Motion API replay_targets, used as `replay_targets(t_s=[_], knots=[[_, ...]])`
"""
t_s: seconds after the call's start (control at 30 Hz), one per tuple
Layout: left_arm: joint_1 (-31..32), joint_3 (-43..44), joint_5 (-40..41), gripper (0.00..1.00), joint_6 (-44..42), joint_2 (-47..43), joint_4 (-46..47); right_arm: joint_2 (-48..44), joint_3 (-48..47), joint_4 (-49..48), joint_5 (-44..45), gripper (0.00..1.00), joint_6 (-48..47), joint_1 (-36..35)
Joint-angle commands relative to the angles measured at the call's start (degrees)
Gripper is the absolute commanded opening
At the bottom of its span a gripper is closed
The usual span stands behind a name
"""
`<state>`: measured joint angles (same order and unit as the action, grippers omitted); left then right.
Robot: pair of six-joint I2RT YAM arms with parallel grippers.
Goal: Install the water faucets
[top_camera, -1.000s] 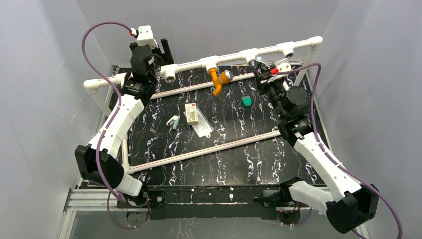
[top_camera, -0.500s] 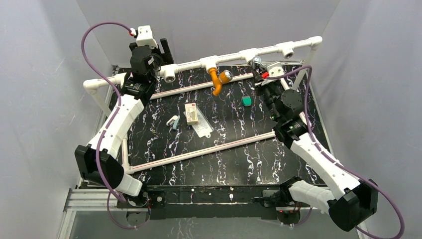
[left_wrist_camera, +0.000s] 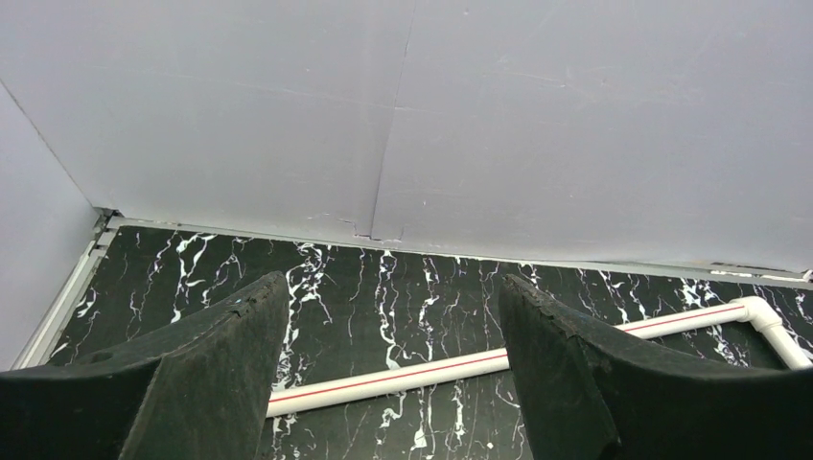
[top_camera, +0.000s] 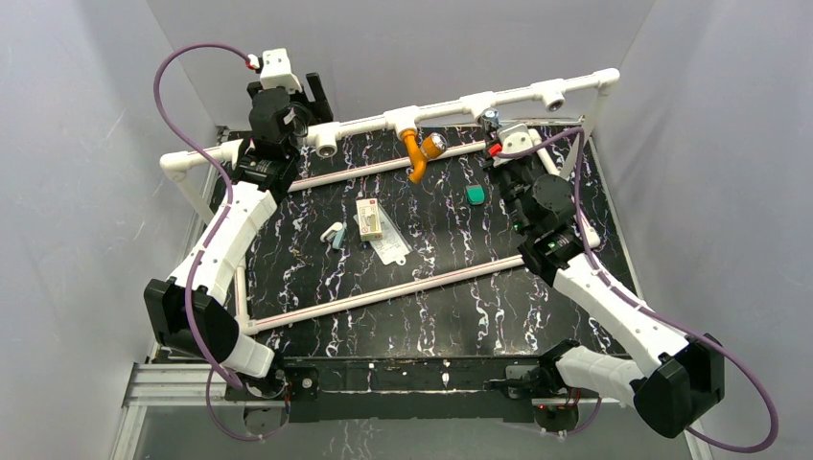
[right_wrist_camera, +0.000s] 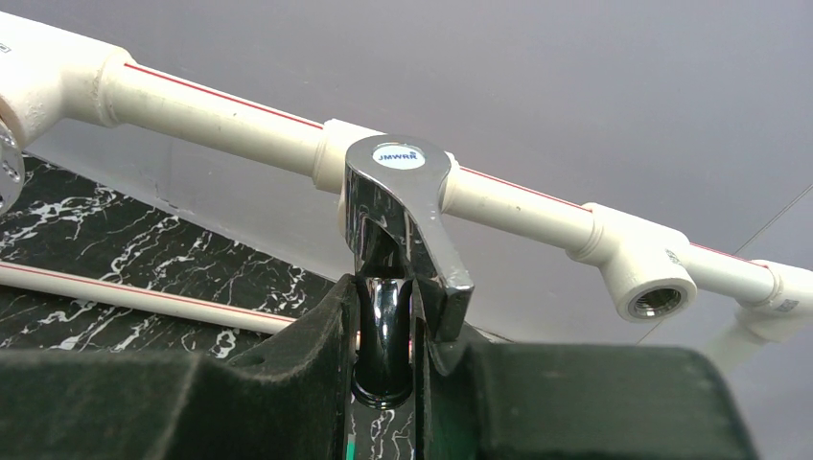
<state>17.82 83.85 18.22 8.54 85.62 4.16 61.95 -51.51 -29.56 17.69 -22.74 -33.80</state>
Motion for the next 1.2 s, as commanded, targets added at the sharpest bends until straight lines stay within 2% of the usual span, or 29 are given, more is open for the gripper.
replay_targets(t_s=[0.0,0.23,0.53,1.17], knots=[[-0.11,-6.18,-3.58,0.77,0.43,2.35,-17.72,2.21,-0.96,-2.27,-2.08,0.01,-1.45,-0.97],[-0.39,-6.33,-4.37,0.77,0.52,2.40,-17.87,3.60,-0.78,-2.63,-2.01,0.01,0.41,-1.30],[-0.67,-6.88,-5.05,0.77,0.82,2.35,-17.79,4.05,-0.24,-4.05,-0.34,0.01,8.14,-1.32],[-1.34,-7.29,-6.33,0.77,1.40,2.70,-17.66,2.84,-2.13,-1.46,8.63,0.01,37.22,-1.30]])
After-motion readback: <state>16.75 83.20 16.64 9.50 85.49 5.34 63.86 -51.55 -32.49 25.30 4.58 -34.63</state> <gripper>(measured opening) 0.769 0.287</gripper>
